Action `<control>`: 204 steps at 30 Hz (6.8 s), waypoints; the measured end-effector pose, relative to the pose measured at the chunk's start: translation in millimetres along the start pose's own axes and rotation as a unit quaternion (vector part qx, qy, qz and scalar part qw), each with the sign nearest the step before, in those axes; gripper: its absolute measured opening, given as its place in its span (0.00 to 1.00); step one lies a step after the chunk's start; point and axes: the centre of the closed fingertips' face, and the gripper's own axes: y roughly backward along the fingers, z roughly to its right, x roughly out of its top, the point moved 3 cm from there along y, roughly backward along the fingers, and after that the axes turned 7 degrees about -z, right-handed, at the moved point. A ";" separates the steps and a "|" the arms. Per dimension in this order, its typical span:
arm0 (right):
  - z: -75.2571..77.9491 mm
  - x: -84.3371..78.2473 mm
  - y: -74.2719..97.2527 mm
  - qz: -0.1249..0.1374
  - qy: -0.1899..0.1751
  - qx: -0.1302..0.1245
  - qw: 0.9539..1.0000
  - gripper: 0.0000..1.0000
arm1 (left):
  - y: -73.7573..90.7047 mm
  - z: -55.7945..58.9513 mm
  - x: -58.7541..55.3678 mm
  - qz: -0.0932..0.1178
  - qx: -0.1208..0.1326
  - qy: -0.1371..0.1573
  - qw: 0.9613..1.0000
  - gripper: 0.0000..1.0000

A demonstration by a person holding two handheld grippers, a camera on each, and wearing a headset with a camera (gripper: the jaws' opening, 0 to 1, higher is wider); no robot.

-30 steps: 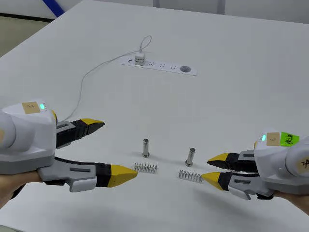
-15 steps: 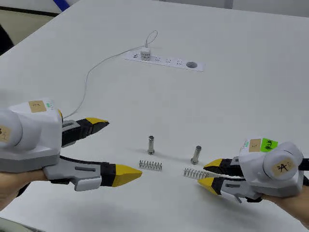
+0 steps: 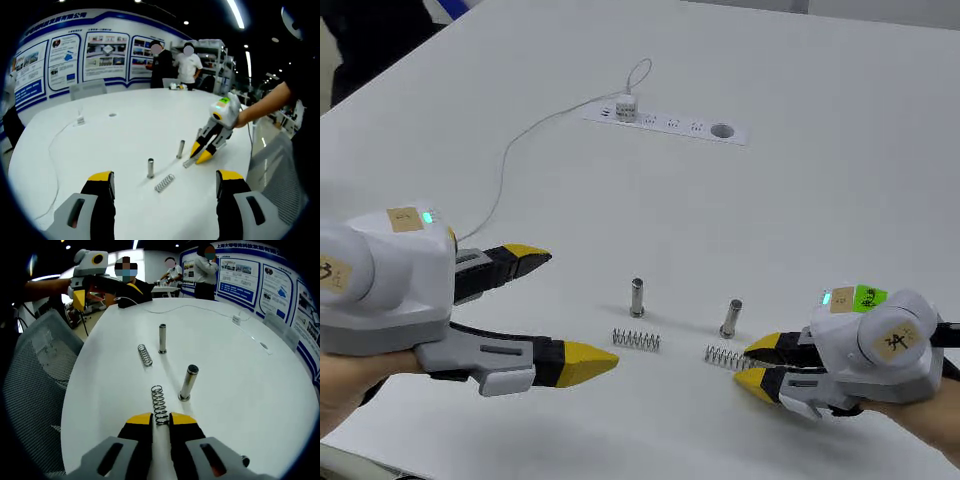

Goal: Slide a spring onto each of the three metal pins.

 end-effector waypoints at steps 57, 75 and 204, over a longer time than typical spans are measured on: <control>-43.0 72.1 105.1 0.052 0.181 0.016 0.982 0.10 | -50.0 86.5 45.6 0.019 -0.096 -0.137 0.986 0.45; -56.5 72.8 102.1 0.048 0.202 0.042 0.977 0.11 | -51.1 105.6 39.5 0.004 -0.131 -0.160 0.978 0.15; 30.1 92.3 81.9 0.087 -0.029 -0.025 0.995 0.10 | 2.0 8.4 17.4 0.019 0.011 -0.049 0.999 0.89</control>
